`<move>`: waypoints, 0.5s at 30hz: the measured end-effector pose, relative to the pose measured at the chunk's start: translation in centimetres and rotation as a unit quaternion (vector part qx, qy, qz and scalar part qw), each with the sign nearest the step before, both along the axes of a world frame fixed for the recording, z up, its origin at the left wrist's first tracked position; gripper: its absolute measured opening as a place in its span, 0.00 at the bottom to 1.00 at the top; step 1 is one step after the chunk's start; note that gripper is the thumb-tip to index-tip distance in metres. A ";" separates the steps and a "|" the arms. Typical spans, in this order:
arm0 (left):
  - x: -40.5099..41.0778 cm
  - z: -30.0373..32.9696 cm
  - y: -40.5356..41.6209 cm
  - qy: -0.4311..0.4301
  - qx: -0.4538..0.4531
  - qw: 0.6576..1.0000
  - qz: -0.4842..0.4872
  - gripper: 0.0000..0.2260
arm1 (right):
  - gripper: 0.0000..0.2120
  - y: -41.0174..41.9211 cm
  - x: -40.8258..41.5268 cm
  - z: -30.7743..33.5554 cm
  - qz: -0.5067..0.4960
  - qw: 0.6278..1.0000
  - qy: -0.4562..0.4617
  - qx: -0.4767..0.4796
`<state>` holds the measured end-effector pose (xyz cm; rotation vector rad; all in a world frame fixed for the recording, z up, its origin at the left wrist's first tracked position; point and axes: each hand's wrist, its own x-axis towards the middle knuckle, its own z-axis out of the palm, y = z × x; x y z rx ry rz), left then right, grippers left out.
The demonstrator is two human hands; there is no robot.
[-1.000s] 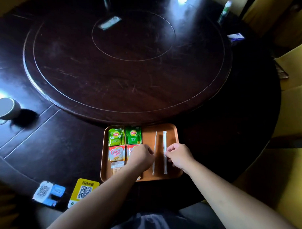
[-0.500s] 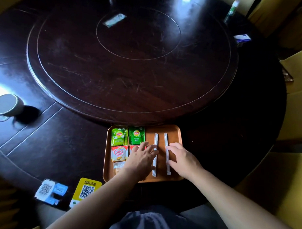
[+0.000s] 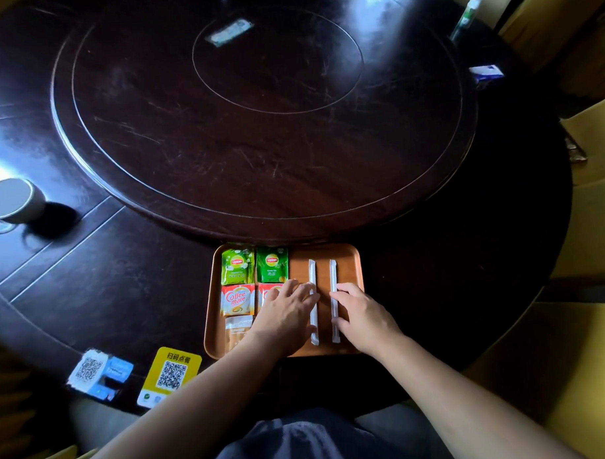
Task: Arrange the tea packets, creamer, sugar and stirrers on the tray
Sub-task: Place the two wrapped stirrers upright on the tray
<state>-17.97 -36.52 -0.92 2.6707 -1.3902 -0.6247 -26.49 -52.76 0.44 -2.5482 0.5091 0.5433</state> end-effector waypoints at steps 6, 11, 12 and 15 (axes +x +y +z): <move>0.1 0.8 0.5 -0.005 -0.027 0.999 0.018 0.27 | 0.25 0.1 -0.4 0.1 -0.007 1.000 -0.018 0.019; 1.9 1.7 3.3 0.015 -0.048 0.993 0.103 0.22 | 0.17 -0.4 -0.9 0.6 -0.037 0.999 -0.022 0.015; 2.5 1.8 4.2 0.025 -0.052 0.990 0.128 0.22 | 0.15 -0.5 -0.9 0.7 -0.042 0.999 -0.018 0.008; 4.1 1.9 7.0 0.030 -0.070 0.977 0.198 0.20 | 0.09 -0.9 -0.8 0.7 -0.055 0.998 -0.020 -0.012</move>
